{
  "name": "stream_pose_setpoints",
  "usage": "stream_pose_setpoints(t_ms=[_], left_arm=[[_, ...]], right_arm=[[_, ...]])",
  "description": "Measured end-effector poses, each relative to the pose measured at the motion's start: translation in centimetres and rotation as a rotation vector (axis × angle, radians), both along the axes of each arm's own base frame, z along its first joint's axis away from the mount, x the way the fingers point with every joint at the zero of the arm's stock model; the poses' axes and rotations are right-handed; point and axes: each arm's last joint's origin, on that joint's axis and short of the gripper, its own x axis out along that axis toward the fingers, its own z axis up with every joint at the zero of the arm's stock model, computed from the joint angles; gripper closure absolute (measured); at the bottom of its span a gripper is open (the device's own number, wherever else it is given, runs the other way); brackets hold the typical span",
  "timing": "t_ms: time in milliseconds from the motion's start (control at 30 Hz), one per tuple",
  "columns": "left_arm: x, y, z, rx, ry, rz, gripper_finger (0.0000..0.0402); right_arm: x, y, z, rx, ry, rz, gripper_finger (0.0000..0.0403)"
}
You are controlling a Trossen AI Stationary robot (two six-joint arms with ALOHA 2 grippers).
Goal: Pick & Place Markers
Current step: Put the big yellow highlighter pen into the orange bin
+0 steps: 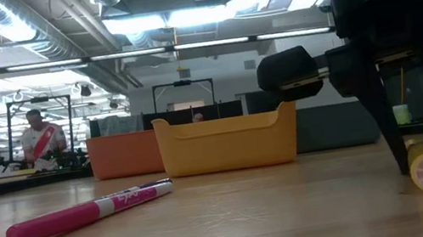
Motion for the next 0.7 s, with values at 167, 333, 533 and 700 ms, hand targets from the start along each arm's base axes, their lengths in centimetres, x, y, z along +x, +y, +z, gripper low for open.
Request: stream_pose_setpoints(t_ms=[167,333,533,700], left_arm=[[0.0,0.0,0.0,0.000,0.000,0.000,0.0399],[0.0,0.0,0.0,0.000,0.000,0.000,0.0394],[-0.1,0.0,0.1,-0.001,-0.011,0.000,0.0396],[-0.1,0.0,0.2,-0.001,-0.018,0.000,0.0397]], right_arm=[[0.3,0.2,0.5,-0.009,-0.011,-0.001,0.0341],[0.8,0.3,1.4,-0.025,-0.011,-0.005,0.0341],[1.0,0.4,2.9,-0.042,0.020,-0.006,0.0341],[1.4,0.6,4.2,-0.033,0.002,-0.008,0.0341]])
